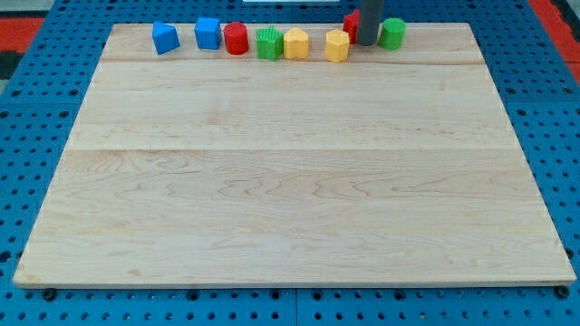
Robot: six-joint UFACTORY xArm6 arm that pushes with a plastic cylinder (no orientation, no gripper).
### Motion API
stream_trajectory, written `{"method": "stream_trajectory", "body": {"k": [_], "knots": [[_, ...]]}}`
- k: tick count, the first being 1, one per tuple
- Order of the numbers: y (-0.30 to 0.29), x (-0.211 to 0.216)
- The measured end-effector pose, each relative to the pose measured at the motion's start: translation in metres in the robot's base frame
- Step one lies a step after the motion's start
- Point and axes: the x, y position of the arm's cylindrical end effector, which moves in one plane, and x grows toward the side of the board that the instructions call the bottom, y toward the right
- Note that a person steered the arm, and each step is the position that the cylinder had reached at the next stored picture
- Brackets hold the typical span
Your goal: Slightly move the green circle to the right side of the red star
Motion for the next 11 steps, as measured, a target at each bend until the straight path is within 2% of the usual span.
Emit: {"method": "stream_trajectory", "body": {"k": [1,2,7,9,11], "knots": [[0.005,0.019],[0.038,0.025],[0.039,0.005],[0.023,0.042],[-0.024,0.032]]}}
